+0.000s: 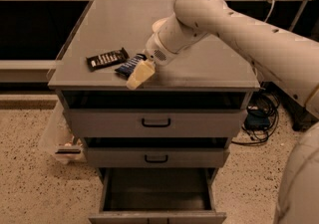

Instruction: Place rxbar blueberry into bottom drawer

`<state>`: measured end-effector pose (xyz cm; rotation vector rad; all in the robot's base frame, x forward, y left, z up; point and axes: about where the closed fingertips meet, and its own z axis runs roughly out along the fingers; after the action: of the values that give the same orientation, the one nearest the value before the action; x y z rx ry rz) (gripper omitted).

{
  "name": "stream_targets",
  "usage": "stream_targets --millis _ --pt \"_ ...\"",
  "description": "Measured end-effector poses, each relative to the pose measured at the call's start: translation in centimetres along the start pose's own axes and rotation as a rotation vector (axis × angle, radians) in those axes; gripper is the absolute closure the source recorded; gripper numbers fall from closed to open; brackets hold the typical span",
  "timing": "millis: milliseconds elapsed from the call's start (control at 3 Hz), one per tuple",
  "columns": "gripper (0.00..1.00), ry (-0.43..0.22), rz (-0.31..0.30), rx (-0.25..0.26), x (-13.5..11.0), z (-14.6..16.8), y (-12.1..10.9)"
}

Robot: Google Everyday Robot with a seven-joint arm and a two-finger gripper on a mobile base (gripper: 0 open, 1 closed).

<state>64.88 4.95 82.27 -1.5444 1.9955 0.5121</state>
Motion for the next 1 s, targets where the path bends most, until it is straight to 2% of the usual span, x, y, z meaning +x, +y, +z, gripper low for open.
stream_targets --millis 333,667,1000 --pt "1.00 0.000 0.000 0.000 0.0 0.0 0.0" --pt "1.00 0.000 0.000 0.000 -0.2 -0.3 0.0" --pt "1.00 -0.004 -0.007 0.072 -0.7 -2.7 0.3"
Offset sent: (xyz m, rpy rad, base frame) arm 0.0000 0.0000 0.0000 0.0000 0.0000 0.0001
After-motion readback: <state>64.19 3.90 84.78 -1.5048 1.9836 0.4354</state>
